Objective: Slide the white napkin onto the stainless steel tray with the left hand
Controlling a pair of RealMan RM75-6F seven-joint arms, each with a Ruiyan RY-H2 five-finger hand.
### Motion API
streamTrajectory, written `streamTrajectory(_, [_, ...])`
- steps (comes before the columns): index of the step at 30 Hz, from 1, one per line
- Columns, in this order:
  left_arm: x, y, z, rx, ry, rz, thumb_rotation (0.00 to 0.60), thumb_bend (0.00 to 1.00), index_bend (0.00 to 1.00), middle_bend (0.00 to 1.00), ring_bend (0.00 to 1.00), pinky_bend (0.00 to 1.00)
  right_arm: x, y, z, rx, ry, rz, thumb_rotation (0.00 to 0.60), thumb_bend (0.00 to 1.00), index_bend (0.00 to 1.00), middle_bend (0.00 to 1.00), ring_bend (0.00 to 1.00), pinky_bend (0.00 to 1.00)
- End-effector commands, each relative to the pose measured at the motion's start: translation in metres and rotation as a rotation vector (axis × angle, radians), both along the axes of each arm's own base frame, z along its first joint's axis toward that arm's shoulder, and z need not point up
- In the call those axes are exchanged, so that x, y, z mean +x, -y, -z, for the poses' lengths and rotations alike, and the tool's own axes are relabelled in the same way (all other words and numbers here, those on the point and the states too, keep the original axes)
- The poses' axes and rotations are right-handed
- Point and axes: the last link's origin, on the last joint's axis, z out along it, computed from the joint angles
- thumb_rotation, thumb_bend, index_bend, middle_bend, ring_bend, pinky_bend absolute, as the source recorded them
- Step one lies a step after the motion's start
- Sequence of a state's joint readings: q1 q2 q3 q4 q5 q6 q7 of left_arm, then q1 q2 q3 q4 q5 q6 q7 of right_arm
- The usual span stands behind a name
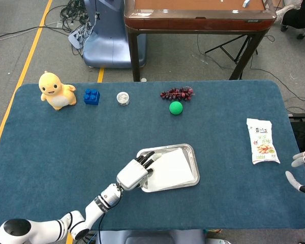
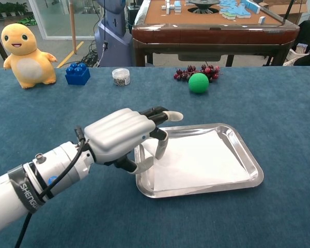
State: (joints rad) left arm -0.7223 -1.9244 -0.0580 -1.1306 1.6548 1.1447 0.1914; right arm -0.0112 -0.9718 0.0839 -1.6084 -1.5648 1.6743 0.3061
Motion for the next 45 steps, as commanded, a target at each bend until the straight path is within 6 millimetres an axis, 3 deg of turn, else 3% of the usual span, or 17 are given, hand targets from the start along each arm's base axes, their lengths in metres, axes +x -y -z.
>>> streamTrajectory(1, [0.002, -0.001, 0.002, 0.0, -0.003, -0.001, 0.6, 0.42, 0.58, 0.08, 0.01, 0.28, -0.001, 0.0, -0.002, -0.007, 0.004, 0.003, 0.6, 0.26, 0.54, 0.44, 0.34, 0.44])
streamTrajectory(9, [0.007, -0.002, 0.005, 0.012, -0.01, 0.004, 0.6, 0.42, 0.52, 0.08, 0.01, 0.28, -0.003, -0.001, -0.005, -0.018, 0.02, 0.006, 0.6, 0.26, 0.54, 0.44, 0.34, 0.44])
streamTrajectory(20, [0.008, -0.004, 0.002, 0.048, -0.006, -0.019, 0.6, 0.29, 0.17, 0.08, 0.01, 0.28, -0.003, 0.0, -0.004, -0.009, 0.014, 0.009, 0.6, 0.26, 0.54, 0.44, 0.34, 0.44])
streamTrajectory(45, [0.02, -0.006, 0.008, 0.084, 0.002, -0.034, 0.6, 0.2, 0.12, 0.08, 0.01, 0.28, -0.005, 0.0, -0.009, -0.046, 0.036, 0.018, 0.6, 0.29, 0.54, 0.44, 0.34, 0.44])
